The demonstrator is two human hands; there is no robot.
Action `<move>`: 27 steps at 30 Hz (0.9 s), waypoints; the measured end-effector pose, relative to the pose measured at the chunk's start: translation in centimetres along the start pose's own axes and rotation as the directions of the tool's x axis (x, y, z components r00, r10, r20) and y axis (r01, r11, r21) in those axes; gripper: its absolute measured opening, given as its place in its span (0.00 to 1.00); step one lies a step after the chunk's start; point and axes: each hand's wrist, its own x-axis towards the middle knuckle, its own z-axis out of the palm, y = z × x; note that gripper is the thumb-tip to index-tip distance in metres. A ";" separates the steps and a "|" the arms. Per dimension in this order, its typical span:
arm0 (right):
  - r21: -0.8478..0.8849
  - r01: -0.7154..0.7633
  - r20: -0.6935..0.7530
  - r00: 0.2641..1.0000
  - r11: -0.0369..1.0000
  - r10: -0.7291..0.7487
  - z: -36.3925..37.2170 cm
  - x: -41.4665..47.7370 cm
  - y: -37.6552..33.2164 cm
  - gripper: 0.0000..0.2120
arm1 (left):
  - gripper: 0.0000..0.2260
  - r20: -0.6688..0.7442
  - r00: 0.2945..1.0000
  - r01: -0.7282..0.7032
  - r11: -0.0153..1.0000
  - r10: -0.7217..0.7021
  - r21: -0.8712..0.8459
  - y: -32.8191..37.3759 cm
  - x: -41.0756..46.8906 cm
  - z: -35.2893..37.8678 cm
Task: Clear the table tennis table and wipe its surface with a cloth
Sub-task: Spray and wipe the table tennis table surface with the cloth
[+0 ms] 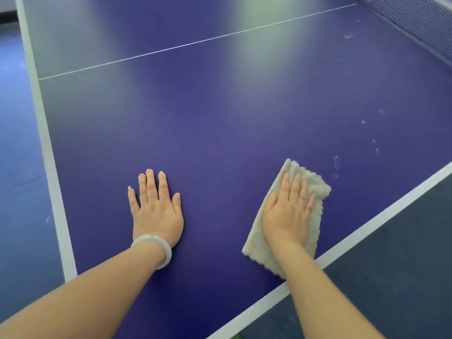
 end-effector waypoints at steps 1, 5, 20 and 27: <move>0.010 0.033 -0.028 0.999 0.999 -0.032 0.3 -2.4 -0.7 0.28 | 0.29 0.000 1.000 0.000 1.000 0.000 -0.002 -0.1 0.0 0.0; -0.005 0.361 -0.004 0.933 0.933 -0.361 1.1 -7.3 -1.5 0.29 | 0.29 -0.012 1.000 0.003 1.000 -0.003 -0.004 -0.2 0.0 0.0; -0.039 0.538 0.082 0.841 0.842 -0.534 -0.1 -6.6 5.6 0.28 | 0.28 -0.007 1.000 0.006 1.000 -0.006 -0.015 0.0 -0.3 -0.2; -0.062 -0.006 0.047 0.999 0.998 0.009 -0.3 -3.2 5.8 0.29 | 0.28 -0.003 1.000 0.011 1.000 -0.011 -0.023 0.1 -0.3 -0.2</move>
